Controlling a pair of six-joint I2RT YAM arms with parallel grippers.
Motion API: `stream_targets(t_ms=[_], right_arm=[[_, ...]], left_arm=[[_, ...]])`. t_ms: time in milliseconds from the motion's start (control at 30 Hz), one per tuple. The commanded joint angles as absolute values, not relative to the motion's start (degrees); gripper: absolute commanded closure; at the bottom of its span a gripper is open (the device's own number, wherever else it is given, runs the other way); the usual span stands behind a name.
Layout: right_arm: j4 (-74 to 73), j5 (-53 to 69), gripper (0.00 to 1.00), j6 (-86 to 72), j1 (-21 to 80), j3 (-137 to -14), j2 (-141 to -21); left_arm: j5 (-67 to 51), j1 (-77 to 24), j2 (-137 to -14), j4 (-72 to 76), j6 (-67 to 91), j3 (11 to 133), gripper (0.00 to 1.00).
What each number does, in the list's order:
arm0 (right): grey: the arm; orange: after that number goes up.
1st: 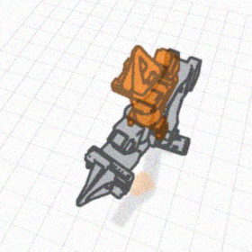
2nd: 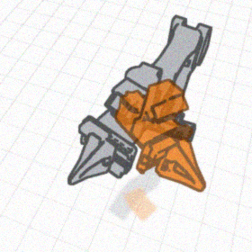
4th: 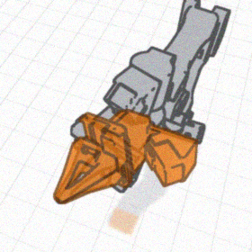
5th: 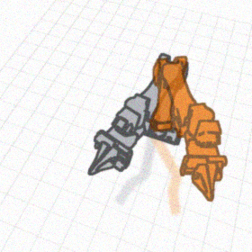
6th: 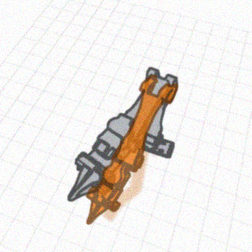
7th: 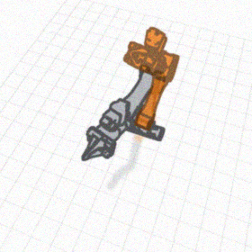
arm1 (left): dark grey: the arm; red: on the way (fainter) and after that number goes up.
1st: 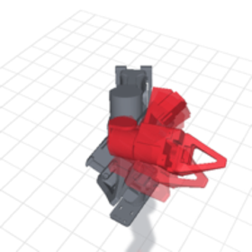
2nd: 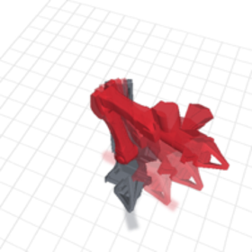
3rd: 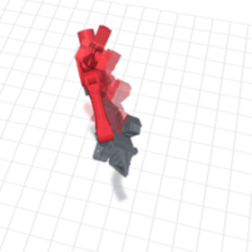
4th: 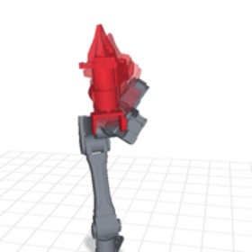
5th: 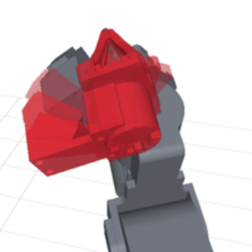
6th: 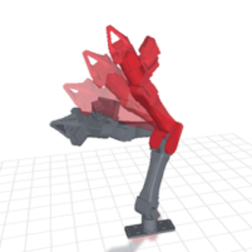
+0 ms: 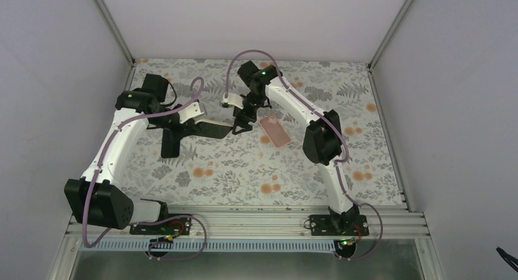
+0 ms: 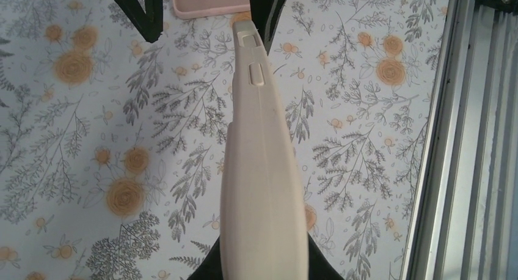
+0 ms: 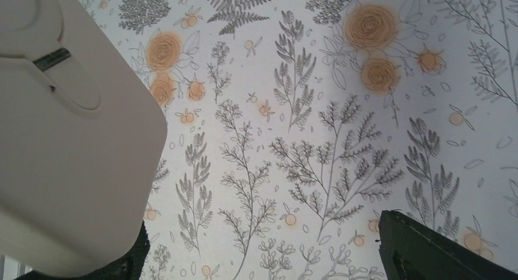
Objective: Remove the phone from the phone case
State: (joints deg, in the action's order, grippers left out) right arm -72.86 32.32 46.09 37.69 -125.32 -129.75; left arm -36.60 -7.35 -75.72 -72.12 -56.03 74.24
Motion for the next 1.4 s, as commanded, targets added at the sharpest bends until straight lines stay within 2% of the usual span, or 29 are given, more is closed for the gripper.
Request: stream_targets(t_ms=[0, 433, 567, 833, 900, 1100, 1367], right_arm=[[-62.45, 27.06, 0.08, 45.23, 34.69, -128.22, -131.13], [-55.16, 21.07, 0.06, 43.46, 28.23, -129.46, -132.33], [-60.31, 26.65, 0.06, 47.95, 26.52, -126.94, -129.78], [-71.06, 33.03, 0.09, 61.36, 26.19, -108.77, -116.78], [-71.02, 34.11, 0.13, 61.22, 26.11, -106.12, -114.81], [-72.36, 39.46, 0.14, 59.51, 26.31, -106.86, -113.93], [-73.73, 40.78, 0.16, 57.27, 30.10, -108.45, -114.88]], left_arm=[[-47.13, -11.54, -75.41, -77.84, -56.85, 74.95, 0.98], [-49.64, -15.68, -76.80, -77.80, -52.38, 77.35, 0.98], [-48.98, -15.81, -78.91, -77.78, -51.56, 78.51, 0.98], [-45.49, -15.78, -82.20, -77.72, -49.86, 84.40, 0.98], [-44.85, -15.79, -82.58, -77.77, -49.81, 85.19, 0.98], [-45.46, -15.78, -82.76, -77.70, -50.90, 84.80, 0.98], [-45.53, -15.80, -81.44, -77.65, -51.67, 83.76, 0.98]])
